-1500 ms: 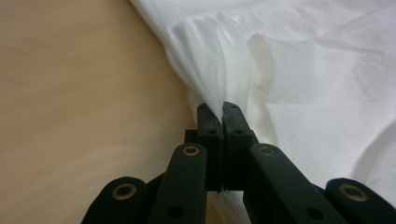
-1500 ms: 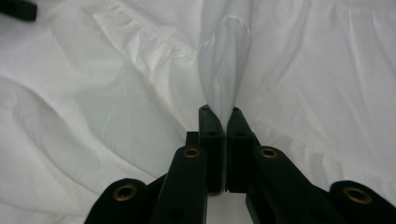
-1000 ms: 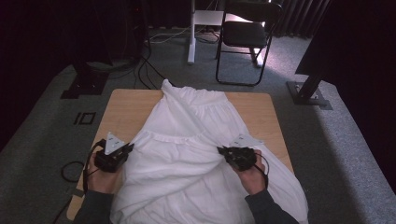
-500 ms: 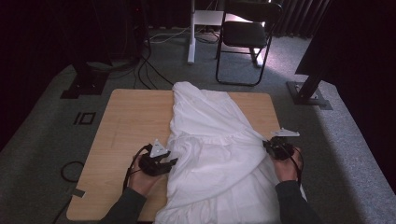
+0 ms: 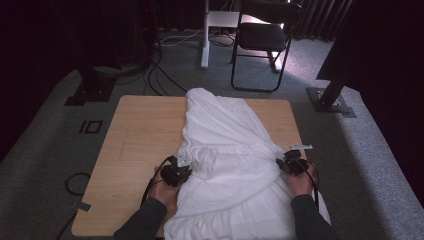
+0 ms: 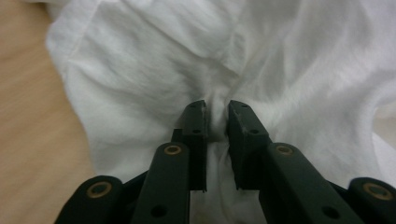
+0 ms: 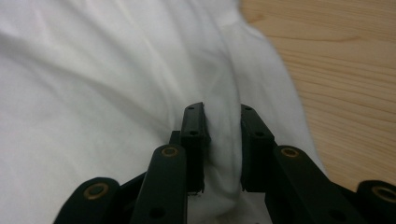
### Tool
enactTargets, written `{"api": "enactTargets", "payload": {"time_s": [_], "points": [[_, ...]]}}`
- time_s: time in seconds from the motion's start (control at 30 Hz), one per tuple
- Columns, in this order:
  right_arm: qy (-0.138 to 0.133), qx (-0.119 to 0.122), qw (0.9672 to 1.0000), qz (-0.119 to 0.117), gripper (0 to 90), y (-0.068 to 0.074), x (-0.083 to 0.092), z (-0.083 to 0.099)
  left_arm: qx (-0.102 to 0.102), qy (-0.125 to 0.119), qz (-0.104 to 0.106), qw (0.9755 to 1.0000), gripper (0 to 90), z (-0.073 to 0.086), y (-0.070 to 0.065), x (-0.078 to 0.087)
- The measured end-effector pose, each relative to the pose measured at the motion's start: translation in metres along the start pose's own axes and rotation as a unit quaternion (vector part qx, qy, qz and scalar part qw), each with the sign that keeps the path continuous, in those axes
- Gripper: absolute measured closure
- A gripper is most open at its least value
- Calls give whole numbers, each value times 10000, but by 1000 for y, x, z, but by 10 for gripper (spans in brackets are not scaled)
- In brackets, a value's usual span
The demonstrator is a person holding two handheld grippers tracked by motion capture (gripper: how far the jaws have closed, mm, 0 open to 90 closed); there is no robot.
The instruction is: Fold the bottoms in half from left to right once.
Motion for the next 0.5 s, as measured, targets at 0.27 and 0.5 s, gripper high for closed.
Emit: {"api": "enactTargets", "payload": {"time_s": [0.27, 0.5], "points": [[68, 293, 9993, -241, 742, 38, -20, -10, 157, 428, -853, 9953, 841, -6, 66, -32], [102, 318, 9991, -257, 764, 39, -34, -27, 217, 511, -1039, 9930, 839, -19, 87, -52]]}}
Point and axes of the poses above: each handheld gripper's, and its own axes: x roughly backward along the jaws, z roughly out of its underside, y roughly to its left, the point moved 9 cm from there along -x, roughly forward along the jaws, and after that the axes turned 15 degrees about -z, right-handed, at the moved point
